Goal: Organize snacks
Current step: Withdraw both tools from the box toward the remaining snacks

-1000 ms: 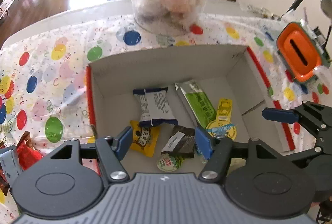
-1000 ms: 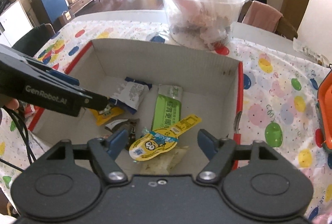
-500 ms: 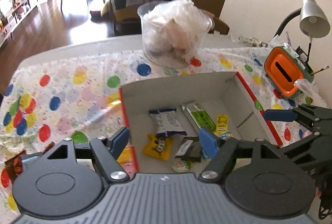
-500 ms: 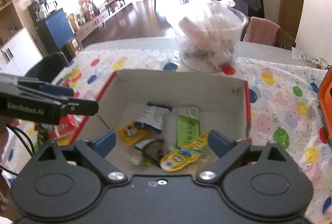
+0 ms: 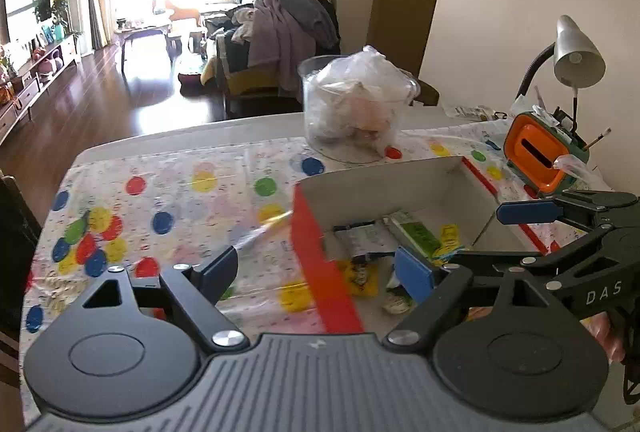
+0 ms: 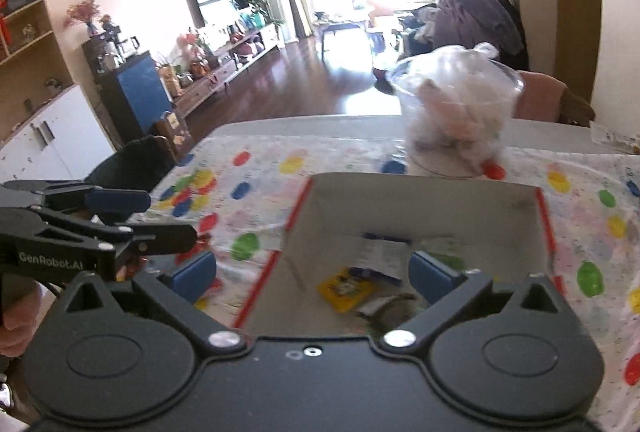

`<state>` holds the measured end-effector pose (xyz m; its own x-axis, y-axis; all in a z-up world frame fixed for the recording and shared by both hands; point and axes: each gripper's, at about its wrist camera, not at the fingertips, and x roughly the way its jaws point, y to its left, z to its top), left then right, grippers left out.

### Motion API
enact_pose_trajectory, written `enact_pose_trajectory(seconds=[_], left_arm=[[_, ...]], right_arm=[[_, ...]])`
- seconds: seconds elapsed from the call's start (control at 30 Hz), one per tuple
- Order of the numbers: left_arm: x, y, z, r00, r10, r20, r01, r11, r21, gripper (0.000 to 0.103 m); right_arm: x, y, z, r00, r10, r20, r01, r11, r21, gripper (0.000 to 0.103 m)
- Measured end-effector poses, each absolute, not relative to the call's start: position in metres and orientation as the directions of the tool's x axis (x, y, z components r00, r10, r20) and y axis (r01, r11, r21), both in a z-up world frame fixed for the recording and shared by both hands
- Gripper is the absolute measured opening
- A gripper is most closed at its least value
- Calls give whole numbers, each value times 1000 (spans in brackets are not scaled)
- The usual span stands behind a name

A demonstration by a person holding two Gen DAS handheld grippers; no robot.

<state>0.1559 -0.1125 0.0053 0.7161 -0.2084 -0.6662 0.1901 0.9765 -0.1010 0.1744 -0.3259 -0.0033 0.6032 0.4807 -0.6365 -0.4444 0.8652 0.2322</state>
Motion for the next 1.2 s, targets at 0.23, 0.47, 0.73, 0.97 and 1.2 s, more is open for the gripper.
enact_pose_trajectory(seconds=[0.23,0.47,0.73,0.97,1.2], left_arm=[[140,-50,-1,708,-179,-683,131,984,-122,86],[142,13,-18,684,-54,-727,17,998,-58,86],[154,78,-44,623,-39,-781,-67,992,-103,86],[176,117,-77,528,-20,-849,-175,976,-131,86],[203,125,-108,429,-41,-902,-215,966,-146,86]], right_arm=[[156,-270,-7,600,472,-646,-465,863,199,103],[142,-218,-27,573,432,-696,-455,875,168,103],[131,-165,-51,531,394,-751,-457,879,138,103],[128,-126,-72,470,401,-786,-478,865,154,103],[130,-86,-97,396,384,-834,-495,854,158,103]])
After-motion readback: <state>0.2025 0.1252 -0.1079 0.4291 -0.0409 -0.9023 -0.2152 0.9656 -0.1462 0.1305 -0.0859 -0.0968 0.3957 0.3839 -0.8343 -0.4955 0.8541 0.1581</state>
